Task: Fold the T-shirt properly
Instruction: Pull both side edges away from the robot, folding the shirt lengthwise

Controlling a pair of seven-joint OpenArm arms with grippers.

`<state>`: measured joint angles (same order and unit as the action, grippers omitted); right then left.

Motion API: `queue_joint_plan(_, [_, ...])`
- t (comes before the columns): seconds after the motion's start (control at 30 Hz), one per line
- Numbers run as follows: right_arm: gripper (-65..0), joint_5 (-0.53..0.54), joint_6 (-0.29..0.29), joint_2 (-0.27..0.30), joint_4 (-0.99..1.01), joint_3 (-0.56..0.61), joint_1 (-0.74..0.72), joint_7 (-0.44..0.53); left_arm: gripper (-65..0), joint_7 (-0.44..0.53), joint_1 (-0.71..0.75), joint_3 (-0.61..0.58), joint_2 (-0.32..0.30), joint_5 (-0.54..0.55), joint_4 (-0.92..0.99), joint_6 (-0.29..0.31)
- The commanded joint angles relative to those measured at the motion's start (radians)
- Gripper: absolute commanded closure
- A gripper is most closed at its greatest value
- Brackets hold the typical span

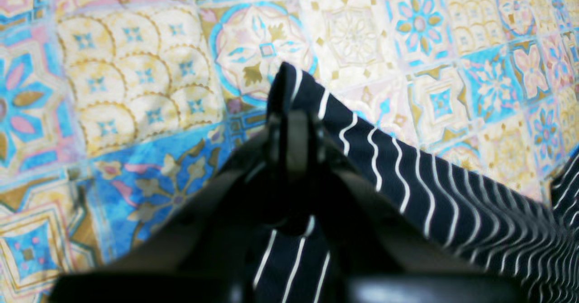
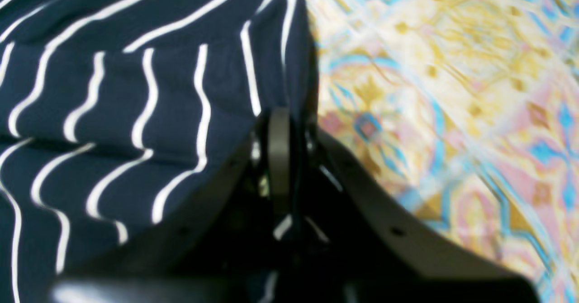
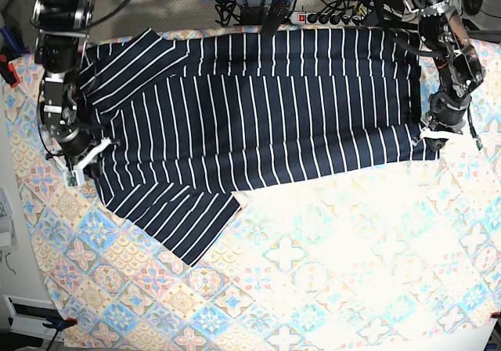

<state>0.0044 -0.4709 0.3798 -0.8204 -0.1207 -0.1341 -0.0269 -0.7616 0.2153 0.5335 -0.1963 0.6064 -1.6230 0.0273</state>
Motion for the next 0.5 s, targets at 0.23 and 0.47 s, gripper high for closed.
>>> queue_joint_plan(0.23, [-0.7, 0.016, 0.005, 0.018, -0.290, -0.122, 0.153, 0.025, 0.0, 0.023, 0.039, 0.007, -0.015, 0.010, -0.104, 0.004])
queue_joint_plan(0.47, [-0.7, 0.018, 0.005, 0.017, -0.432, -0.124, 0.281, 0.026, 0.0, 0.024, 0.112, 0.021, -0.016, 0.068, -0.132, 0.006])
